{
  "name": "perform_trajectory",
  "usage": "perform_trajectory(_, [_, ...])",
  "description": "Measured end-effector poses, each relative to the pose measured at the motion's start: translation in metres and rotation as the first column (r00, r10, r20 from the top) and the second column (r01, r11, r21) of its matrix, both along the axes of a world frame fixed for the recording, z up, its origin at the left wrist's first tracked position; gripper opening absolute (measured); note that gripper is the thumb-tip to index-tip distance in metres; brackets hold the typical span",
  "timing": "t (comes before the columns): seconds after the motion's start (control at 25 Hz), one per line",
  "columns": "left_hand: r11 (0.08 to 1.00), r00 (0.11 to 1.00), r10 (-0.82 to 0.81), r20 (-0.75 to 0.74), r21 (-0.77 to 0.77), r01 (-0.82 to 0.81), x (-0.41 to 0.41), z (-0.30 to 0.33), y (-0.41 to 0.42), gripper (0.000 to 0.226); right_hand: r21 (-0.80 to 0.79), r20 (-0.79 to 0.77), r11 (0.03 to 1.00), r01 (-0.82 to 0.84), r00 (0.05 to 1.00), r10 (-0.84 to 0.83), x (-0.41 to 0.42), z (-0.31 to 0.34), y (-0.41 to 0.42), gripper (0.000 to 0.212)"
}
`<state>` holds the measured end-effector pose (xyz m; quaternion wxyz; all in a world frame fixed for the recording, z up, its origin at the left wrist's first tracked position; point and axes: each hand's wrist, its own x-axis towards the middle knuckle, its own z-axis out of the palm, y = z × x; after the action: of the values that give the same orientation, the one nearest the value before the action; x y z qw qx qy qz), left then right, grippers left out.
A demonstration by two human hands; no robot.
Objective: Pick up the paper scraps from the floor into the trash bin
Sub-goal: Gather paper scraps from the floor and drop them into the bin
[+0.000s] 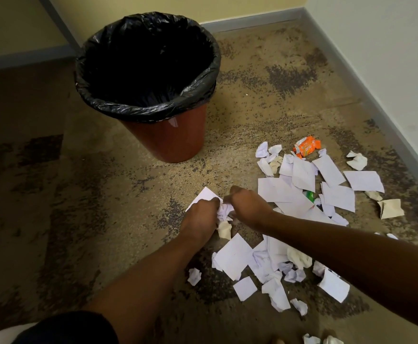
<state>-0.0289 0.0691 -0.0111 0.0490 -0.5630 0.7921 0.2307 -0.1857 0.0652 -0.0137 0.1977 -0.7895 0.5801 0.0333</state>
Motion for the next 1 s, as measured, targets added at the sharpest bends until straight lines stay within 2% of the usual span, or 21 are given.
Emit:
perform_trajectory(0.12, [0.99,0.979,0.126,-0.163,-0.04,-0.134,-0.007,0.022,-0.019,0.01,-0.049,0.059,0.998,0.05,0.997,-0.047,-0.004,0.017,-0.021,0.033])
perform_trajectory(0.28, [0.96,0.917,0.227,-0.327,-0.082,-0.267,-0.018,0.054,-0.049,0.024,-0.12,0.121,0.982,0.147,0.984,-0.133,-0.015,0.053,-0.054,0.032])
perform_trajectory(0.4, [0.941,0.874,0.217,-0.436,-0.144,-0.306,-0.025,0.087,-0.07,0.023,-0.238,0.138,0.96,0.145,0.984,-0.114,-0.024,0.098,-0.075,0.024])
perform_trajectory(0.6, [0.863,0.778,0.168,-0.605,-0.291,-0.413,-0.03,0.157,-0.101,0.015,-0.411,0.148,0.9,0.145,0.985,-0.092,-0.021,0.193,-0.098,0.023])
perform_trajectory(0.72, [0.813,0.731,0.153,-0.665,-0.337,-0.476,-0.019,0.196,-0.113,0.016,-0.495,0.158,0.859,0.134,0.986,-0.063,-0.008,0.236,-0.113,0.02])
perform_trajectory(0.84, [0.706,0.699,0.197,-0.687,-0.395,-0.588,0.005,0.225,-0.133,0.019,-0.589,0.221,0.796,0.139,0.975,-0.006,0.019,0.26,-0.139,0.017])
perform_trajectory(0.92, [0.639,0.686,0.261,-0.679,-0.411,-0.65,0.023,0.229,-0.144,0.016,-0.631,0.257,0.756,0.172,0.966,-0.005,0.04,0.255,-0.159,0.025])
perform_trajectory(1.0, [0.599,0.666,0.342,-0.663,-0.392,-0.698,0.038,0.221,-0.151,0.012,-0.621,0.292,0.761,0.187,0.956,0.003,0.059,0.236,-0.175,0.033])
